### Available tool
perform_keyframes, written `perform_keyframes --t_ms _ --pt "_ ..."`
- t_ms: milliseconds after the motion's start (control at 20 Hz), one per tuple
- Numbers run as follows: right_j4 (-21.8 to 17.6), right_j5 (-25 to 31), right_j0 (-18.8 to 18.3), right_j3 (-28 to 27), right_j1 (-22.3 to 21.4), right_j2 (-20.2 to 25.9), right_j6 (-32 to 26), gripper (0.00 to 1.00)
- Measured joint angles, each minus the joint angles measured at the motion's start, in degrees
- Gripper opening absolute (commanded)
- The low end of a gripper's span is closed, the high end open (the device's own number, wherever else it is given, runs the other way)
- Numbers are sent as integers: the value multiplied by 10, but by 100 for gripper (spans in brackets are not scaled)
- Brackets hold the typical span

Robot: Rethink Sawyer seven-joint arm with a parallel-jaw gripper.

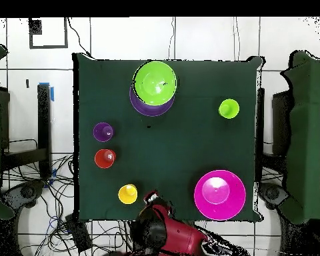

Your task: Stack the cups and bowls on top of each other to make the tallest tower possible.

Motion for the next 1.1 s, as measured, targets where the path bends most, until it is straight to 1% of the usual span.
perform_keyframes --t_ms 150,300,400,750,1100 --pt "0 30 -8 7 -34 0 0 100" --pt "0 46 -17 8 -55 0 0 100" --pt "0 47 -22 8 -59 0 0 100" --pt "-2 47 -26 8 -50 0 0 100" --pt "-9 47 -35 7 -26 1 0 100"
